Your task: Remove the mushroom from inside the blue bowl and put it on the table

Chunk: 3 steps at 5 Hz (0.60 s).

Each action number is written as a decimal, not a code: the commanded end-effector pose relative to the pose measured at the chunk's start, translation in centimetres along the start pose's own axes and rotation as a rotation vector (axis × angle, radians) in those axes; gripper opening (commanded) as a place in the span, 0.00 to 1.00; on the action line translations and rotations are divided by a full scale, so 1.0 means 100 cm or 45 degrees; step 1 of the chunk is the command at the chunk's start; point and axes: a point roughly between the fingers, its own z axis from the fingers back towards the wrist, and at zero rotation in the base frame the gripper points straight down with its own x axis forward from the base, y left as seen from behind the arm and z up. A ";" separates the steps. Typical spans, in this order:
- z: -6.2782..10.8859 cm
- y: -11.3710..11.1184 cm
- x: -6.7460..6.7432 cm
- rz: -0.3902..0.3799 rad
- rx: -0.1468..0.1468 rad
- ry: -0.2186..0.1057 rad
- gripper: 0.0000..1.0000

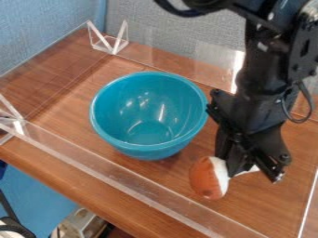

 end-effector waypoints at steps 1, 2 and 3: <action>0.027 -0.001 0.008 -0.016 0.021 -0.097 0.00; 0.030 -0.002 0.007 -0.018 0.030 -0.084 0.00; 0.033 -0.002 0.006 -0.021 0.036 -0.074 0.00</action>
